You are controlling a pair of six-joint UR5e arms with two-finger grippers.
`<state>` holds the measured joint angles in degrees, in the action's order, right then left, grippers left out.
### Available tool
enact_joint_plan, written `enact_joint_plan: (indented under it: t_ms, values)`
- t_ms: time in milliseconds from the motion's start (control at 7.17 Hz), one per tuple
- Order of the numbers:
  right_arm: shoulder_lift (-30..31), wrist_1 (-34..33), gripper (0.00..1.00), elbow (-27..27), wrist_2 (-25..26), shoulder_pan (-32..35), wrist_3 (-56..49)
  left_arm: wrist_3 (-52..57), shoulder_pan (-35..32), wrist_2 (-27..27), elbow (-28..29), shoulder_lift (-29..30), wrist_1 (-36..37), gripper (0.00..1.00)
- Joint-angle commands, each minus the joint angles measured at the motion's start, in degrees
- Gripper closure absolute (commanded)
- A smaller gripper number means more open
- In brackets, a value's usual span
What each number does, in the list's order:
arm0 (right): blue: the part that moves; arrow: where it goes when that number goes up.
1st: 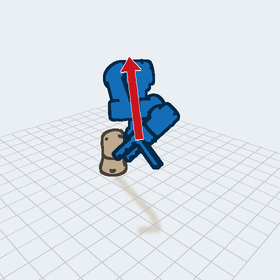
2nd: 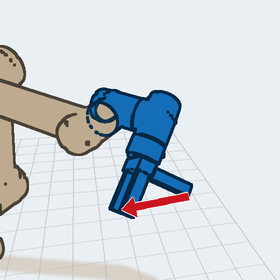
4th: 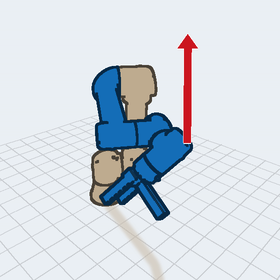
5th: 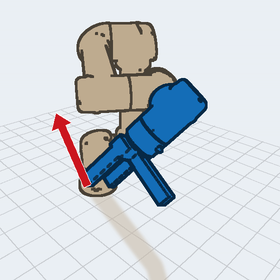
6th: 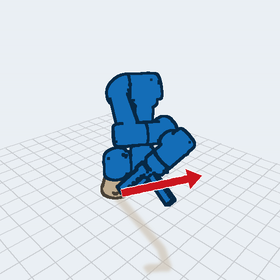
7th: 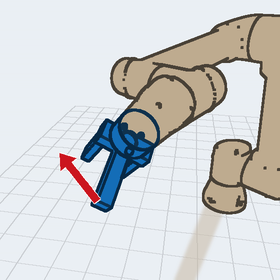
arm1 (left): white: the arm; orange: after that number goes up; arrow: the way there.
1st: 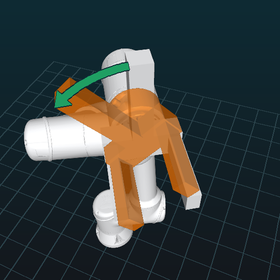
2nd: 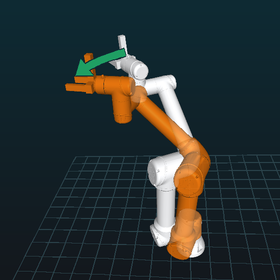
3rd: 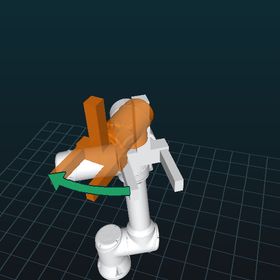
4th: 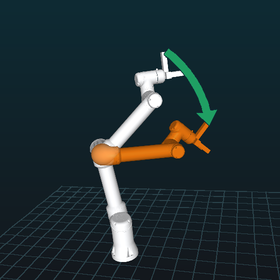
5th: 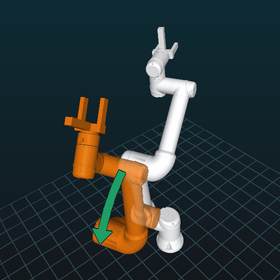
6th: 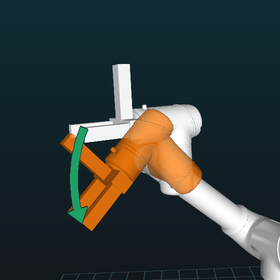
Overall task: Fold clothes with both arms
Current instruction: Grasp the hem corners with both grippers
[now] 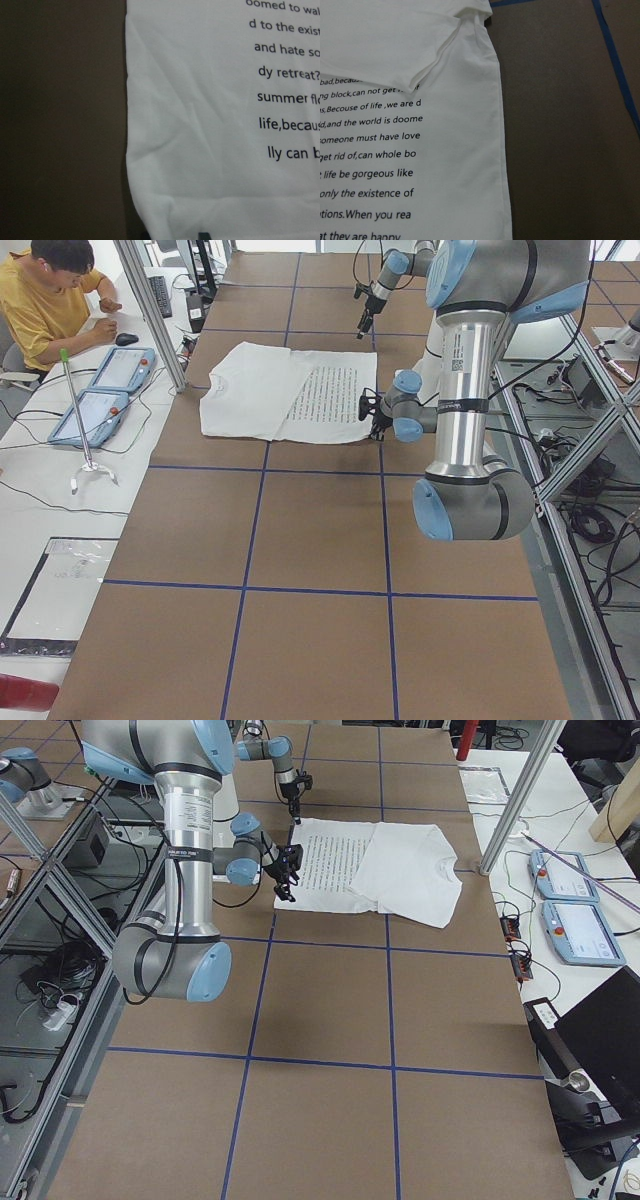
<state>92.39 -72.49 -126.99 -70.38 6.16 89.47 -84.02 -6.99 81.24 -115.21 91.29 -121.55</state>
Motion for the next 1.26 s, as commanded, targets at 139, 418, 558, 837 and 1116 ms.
enact_joint_plan:
  t_ms: [139, 418, 558, 837, 1116]
  values:
    - [-0.5, 0.2, 0.01, 2.8, 6.0, -5.2, 9.0, 0.0, 0.0, 0.1, -3.6, -0.1, 0.0, 1.00]
    - [-0.4, 0.1, 0.14, 3.9, 8.6, -9.4, 17.4, -0.1, -0.1, 0.2, -5.0, 0.5, -0.1, 1.00]
    - [-0.9, 0.0, 0.18, 5.2, 9.1, -10.1, 19.1, -0.1, 0.0, 0.2, -5.7, 0.5, -0.1, 1.00]
    - [-1.6, -0.3, 0.20, 6.5, 10.4, -10.8, 19.1, -0.2, 0.0, 0.3, -6.0, 0.4, -0.2, 1.00]
    - [-3.3, -0.5, 0.23, 8.1, 10.6, -11.2, 19.1, -0.2, 0.0, 0.4, -6.1, 0.4, -0.3, 1.00]
